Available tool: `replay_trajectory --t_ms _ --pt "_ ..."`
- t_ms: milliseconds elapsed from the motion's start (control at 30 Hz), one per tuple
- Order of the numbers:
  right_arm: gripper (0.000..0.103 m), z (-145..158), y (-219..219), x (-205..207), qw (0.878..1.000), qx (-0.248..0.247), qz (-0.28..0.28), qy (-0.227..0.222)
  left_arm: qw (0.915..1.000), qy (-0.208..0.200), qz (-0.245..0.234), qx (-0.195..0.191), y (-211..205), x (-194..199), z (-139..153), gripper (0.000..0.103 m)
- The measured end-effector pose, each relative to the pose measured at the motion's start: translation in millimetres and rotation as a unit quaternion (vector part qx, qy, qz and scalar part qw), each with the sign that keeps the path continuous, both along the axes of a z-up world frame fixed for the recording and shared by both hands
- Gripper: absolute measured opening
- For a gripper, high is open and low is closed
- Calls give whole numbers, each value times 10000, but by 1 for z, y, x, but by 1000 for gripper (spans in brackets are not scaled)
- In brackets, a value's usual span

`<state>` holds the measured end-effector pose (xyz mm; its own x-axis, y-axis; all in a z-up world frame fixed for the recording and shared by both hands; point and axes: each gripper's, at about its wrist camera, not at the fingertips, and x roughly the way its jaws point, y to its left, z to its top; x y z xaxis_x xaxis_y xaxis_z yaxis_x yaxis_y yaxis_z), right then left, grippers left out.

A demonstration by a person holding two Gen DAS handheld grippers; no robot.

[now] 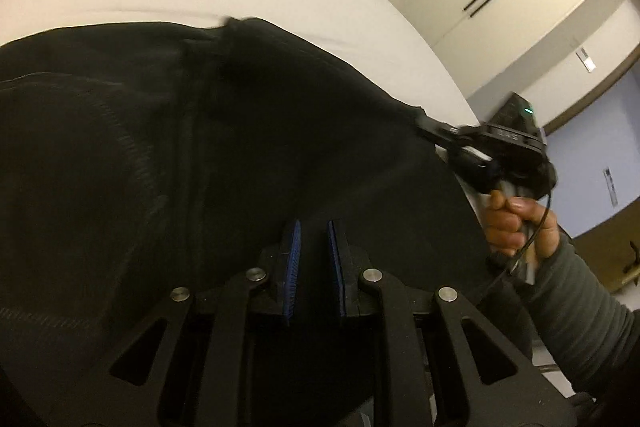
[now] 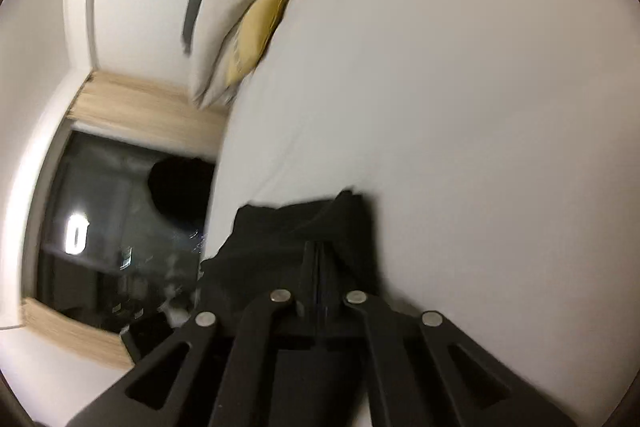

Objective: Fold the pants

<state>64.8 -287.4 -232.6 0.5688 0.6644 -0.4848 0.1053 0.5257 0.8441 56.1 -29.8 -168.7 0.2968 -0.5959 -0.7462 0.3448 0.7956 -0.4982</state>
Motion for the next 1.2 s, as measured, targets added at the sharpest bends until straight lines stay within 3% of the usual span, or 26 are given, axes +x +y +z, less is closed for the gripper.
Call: replay_trajectory --t_ms 100,167,233,300,333,367,433,467,500,567,600,633,700,733,767,800,867,967,1033,1100,1200 --pt "50 35 7 -32 9989 182 174 -395 9997 -261 -26 -28 3 -12 19 14" --pt "56 49 33 -54 9951 472 563 -666 9993 -347 -97 -34 -1 -18 20 14" --pt "63 44 65 -71 9884 654 1190 -676 9999 -87 -1 147 -4 -21 1 14" --pt "59 20 87 -86 9874 262 1516 -376 9994 -47 229 -242 0 -26 -8 14" --pt "39 12 86 -94 9885 33 1436 -480 9990 -22 311 -330 5 -29 -9 14" --pt "34 9 76 -102 9905 17 1268 -534 9987 -16 369 -350 7 -31 -9 14" --pt "34 5 55 -104 9943 419 973 -71 9988 -60 401 -273 13 -38 -5 14" --pt "36 15 50 -102 9953 354 905 -35 9988 -86 406 -279 15 -40 -5 14" --pt "41 35 50 -104 9945 225 974 -324 9986 -85 428 -311 14 -38 -6 14" --pt "59 62 54 -109 9891 356 1172 -813 9975 -56 561 -419 16 -39 -7 14" --pt "74 69 61 -107 9863 455 1259 -965 9969 -52 636 -449 22 -42 -4 14" --pt "85 69 65 -103 9854 471 1306 -983 9965 -68 699 -453 37 -44 3 14" --pt "90 44 75 -94 9882 221 1406 -567 9952 -211 824 -489 62 -58 14 14" --pt "71 23 71 -92 9903 12 1366 -231 9937 -299 953 -507 79 -71 23 14" --pt "57 15 70 -95 9926 -57 1191 -216 9915 -363 1130 -526 86 -68 37 14" --pt "46 13 57 -99 9952 69 954 -203 9879 -433 1376 -572 104 -76 44 14" --pt "47 17 39 -106 9969 361 694 14 9776 -577 1907 -677 154 -86 61 14" --pt "51 49 33 -117 9972 251 554 -434 9515 -700 2871 -854 231 -107 68 15" --pt "62 67 31 -122 9956 379 489 -708 9295 -608 3488 -1030 275 -113 63 27" --pt "63 76 36 -112 9941 525 473 -821 9105 -432 3938 -1184 301 -115 53 67" --pt "63 76 53 -106 9929 635 638 -777 8945 -323 4206 -1483 326 -114 35 72"
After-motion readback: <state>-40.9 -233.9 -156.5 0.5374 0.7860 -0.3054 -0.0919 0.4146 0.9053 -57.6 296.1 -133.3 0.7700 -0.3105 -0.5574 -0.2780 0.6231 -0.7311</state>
